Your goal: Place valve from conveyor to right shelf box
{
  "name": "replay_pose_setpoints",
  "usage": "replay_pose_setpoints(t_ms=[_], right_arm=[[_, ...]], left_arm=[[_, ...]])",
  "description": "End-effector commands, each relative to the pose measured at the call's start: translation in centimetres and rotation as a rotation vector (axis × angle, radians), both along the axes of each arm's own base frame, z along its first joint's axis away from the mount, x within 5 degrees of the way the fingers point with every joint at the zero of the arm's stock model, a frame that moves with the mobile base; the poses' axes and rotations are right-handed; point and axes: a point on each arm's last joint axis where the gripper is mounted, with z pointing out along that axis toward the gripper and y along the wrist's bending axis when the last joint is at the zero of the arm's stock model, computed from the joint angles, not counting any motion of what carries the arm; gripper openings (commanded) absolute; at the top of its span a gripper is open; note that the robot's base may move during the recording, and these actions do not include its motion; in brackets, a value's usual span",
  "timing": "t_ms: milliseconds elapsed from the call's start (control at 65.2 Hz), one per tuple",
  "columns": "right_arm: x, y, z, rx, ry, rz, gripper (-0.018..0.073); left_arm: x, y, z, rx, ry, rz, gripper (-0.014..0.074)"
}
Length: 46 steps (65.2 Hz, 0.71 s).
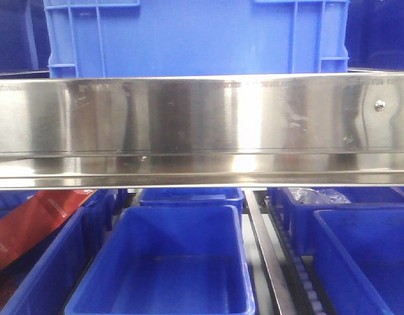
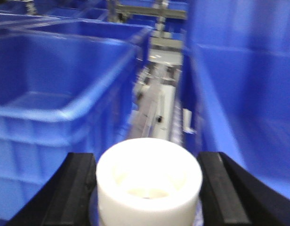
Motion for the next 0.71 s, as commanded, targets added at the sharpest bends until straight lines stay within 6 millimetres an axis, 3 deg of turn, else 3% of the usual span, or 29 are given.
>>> replay_pose_setpoints(t_ms=[0,199,368,537,690], right_arm=[[1.4,0.9,2.4,-0.008,-0.106,0.045,-0.0163],[4.6,2.4,5.8,0.001,-0.151,0.092,-0.0163],[7.1,2.9,8.6,0.012,-0.197,0.096,-0.0163],[10.2,4.6,9.8,0.019,-0.211,0.134,-0.0163],[12.9,6.4,9.4,0.018,-0.186,0.175,-0.0163]], left_arm=[[1.5,-0.4,1.8,-0.007,-0.019,-0.034,-0.0111],[6.6,-2.8,5.9,-0.005,-0.002,-0.172,-0.0111],[11.0,-6.2,9.3,-0.009,-0.029,-0.293,-0.0111],[16.0,-10.8,10.1,-0.011,-0.009,-0.403,-0.0111],[19.7,-14.2,9.4,-0.065,0.034,-0.453,-0.0111]])
